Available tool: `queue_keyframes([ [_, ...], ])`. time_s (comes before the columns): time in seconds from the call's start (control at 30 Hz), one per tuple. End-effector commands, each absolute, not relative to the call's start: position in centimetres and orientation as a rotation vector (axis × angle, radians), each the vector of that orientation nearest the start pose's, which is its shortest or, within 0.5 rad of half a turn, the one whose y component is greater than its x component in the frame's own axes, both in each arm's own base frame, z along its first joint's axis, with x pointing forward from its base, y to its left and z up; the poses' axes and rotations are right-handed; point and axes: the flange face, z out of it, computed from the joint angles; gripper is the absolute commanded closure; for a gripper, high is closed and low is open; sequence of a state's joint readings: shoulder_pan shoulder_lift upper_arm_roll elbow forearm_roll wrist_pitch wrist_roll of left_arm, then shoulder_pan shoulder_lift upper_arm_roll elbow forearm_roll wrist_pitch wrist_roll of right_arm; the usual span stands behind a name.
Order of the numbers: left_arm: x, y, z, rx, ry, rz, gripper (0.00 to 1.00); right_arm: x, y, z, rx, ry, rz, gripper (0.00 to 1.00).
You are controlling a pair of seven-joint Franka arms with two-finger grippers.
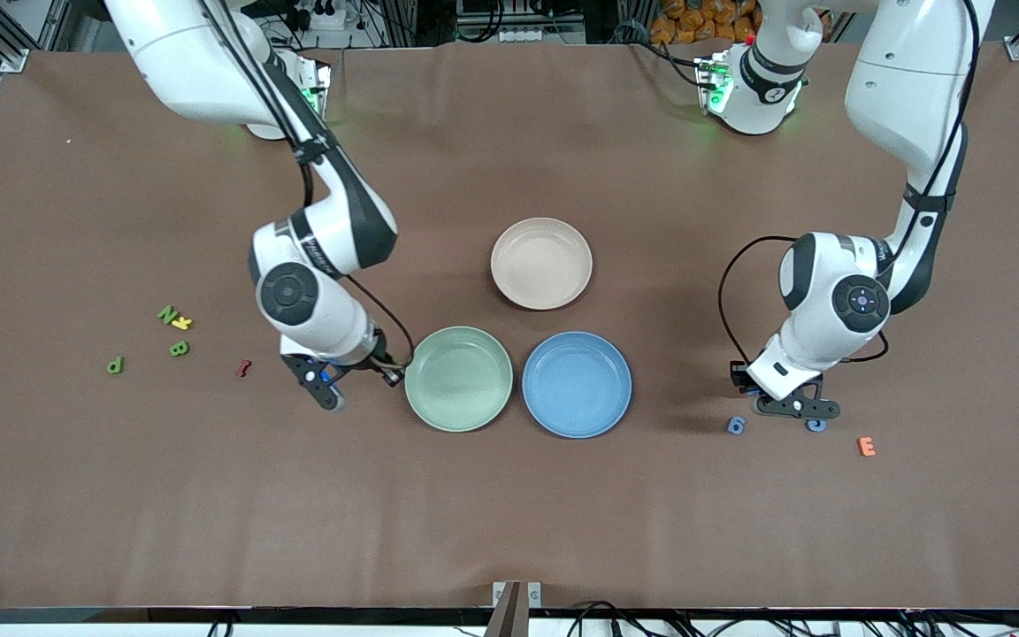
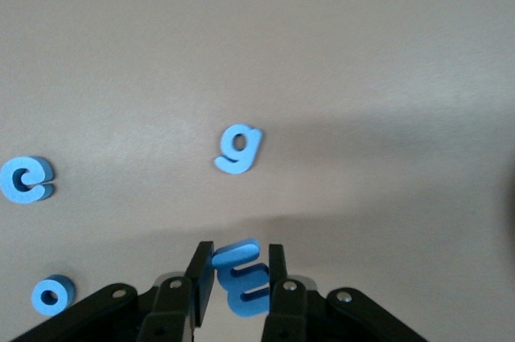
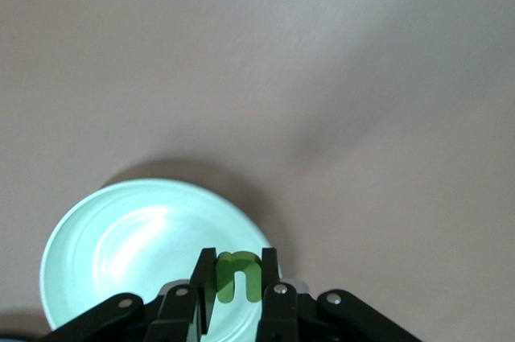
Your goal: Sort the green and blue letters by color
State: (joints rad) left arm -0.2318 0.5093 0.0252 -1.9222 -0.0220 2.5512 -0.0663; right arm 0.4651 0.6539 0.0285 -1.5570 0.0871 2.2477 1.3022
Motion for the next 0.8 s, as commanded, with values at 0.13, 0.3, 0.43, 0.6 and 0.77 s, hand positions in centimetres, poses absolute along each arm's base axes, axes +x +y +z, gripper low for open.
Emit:
queue_keyframes([
  [0.13, 61.4, -16.6, 26.5, -3.151, 0.19, -0.212, 0.95, 63.1, 36.7, 23.3, -2.685, 1.355, -0.001, 0.86],
  [0.3, 60.4, -19.9, 27.7, -3.159, 0.134, -0.207, 0.95, 62.7, 38.5, 21.5, -2.659, 1.379, -0.015, 0.86],
  [0.43, 59.4, -22.7, 27.9, -3.164, 0.081, -0.204, 0.95, 62.8, 38.9, 20.6, -2.655, 1.401, -0.021, 0.76],
  [0.6, 58.3, -25.4, 27.9, -3.169, 0.025, -0.202, 0.95, 62.8, 38.6, 20.2, -2.661, 1.409, -0.022, 0.14],
  [0.77, 57.3, -27.6, 27.9, -3.175, -0.023, -0.203, 0.95, 62.9, 38.5, 20.3, -2.662, 1.411, -0.023, 0.09],
])
